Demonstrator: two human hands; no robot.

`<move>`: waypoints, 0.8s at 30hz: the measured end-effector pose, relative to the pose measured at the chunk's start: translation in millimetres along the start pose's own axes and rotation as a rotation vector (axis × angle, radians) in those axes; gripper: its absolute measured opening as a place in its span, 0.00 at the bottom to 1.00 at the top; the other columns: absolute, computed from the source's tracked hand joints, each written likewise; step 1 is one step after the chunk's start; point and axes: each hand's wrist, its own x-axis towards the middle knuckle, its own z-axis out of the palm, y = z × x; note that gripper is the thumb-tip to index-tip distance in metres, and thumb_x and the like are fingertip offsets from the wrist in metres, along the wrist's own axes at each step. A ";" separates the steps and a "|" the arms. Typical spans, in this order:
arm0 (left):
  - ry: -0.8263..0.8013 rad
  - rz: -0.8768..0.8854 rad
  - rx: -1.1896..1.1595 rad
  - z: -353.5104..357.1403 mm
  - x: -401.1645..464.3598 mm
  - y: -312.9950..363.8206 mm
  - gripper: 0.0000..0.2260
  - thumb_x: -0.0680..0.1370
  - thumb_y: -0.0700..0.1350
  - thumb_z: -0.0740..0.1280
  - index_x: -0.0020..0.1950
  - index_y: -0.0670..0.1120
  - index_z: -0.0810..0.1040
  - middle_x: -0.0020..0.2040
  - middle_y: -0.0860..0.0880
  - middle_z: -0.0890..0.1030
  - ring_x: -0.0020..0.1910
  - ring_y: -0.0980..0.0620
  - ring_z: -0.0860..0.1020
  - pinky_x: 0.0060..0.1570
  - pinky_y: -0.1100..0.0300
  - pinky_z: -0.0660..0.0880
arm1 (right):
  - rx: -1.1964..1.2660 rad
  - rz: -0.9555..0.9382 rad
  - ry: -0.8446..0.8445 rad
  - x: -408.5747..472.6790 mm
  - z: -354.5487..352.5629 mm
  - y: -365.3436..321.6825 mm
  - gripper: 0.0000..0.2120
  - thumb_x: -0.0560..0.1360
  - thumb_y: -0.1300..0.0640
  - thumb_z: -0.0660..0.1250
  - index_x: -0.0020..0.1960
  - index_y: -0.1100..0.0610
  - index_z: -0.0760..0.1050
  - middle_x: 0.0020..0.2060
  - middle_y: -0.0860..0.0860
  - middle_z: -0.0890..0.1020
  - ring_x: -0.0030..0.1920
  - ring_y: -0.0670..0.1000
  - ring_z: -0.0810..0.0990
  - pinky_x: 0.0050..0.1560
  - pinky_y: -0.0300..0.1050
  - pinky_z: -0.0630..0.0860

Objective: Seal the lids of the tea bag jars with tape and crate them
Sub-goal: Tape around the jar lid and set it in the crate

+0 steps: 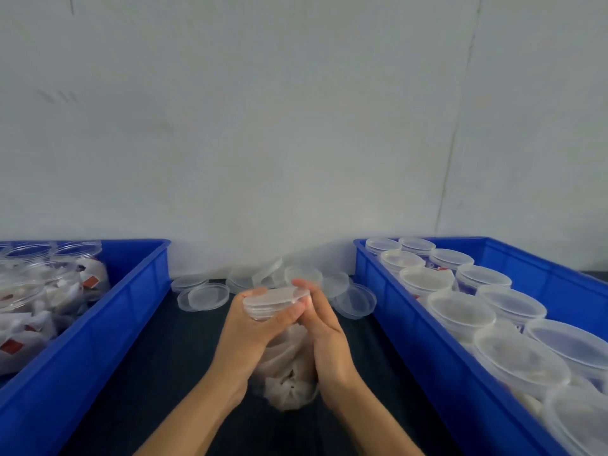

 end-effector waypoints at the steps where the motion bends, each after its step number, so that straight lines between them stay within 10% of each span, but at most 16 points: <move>1: -0.041 0.002 -0.020 3.3 7.8 4.2 0.24 0.62 0.56 0.81 0.55 0.52 0.82 0.48 0.48 0.85 0.50 0.51 0.84 0.47 0.59 0.81 | 0.001 0.001 0.016 8.1 -3.0 -9.8 0.13 0.81 0.52 0.57 0.62 0.52 0.74 0.57 0.57 0.82 0.55 0.54 0.82 0.52 0.44 0.80; 6: -0.244 -0.046 -0.002 19.6 69.0 27.7 0.42 0.62 0.42 0.80 0.72 0.40 0.64 0.65 0.38 0.75 0.64 0.39 0.76 0.64 0.40 0.72 | -0.120 -0.036 0.113 60.0 -22.2 -72.3 0.13 0.83 0.54 0.55 0.62 0.54 0.74 0.50 0.57 0.78 0.51 0.53 0.78 0.48 0.45 0.79; 10: -0.371 -0.058 0.105 49.9 113.6 46.2 0.42 0.62 0.48 0.81 0.68 0.52 0.61 0.63 0.47 0.75 0.60 0.48 0.79 0.56 0.49 0.79 | -0.253 -0.083 0.222 105.0 -42.0 -111.6 0.15 0.83 0.55 0.56 0.65 0.61 0.71 0.53 0.55 0.75 0.53 0.53 0.73 0.61 0.56 0.74; 15: -0.231 0.005 0.171 102.7 164.8 35.1 0.40 0.66 0.47 0.80 0.73 0.49 0.62 0.64 0.50 0.74 0.55 0.51 0.78 0.50 0.56 0.80 | -0.425 -0.125 0.201 141.9 -89.5 -133.3 0.17 0.84 0.52 0.54 0.70 0.56 0.67 0.54 0.49 0.74 0.49 0.45 0.75 0.40 0.29 0.74; 19: -0.180 0.067 0.190 146.9 203.3 17.1 0.40 0.68 0.45 0.79 0.75 0.48 0.61 0.66 0.52 0.71 0.59 0.50 0.76 0.44 0.64 0.76 | -0.541 -0.032 0.172 166.5 -133.3 -131.3 0.26 0.81 0.43 0.56 0.76 0.48 0.53 0.68 0.51 0.67 0.64 0.50 0.71 0.57 0.39 0.69; 24: -0.133 0.116 0.168 188.4 238.7 -18.0 0.34 0.70 0.41 0.77 0.72 0.49 0.65 0.67 0.50 0.74 0.56 0.51 0.79 0.43 0.67 0.78 | -0.402 -0.068 0.294 197.6 -176.5 -109.7 0.36 0.71 0.65 0.74 0.71 0.54 0.59 0.57 0.53 0.78 0.53 0.49 0.80 0.49 0.39 0.79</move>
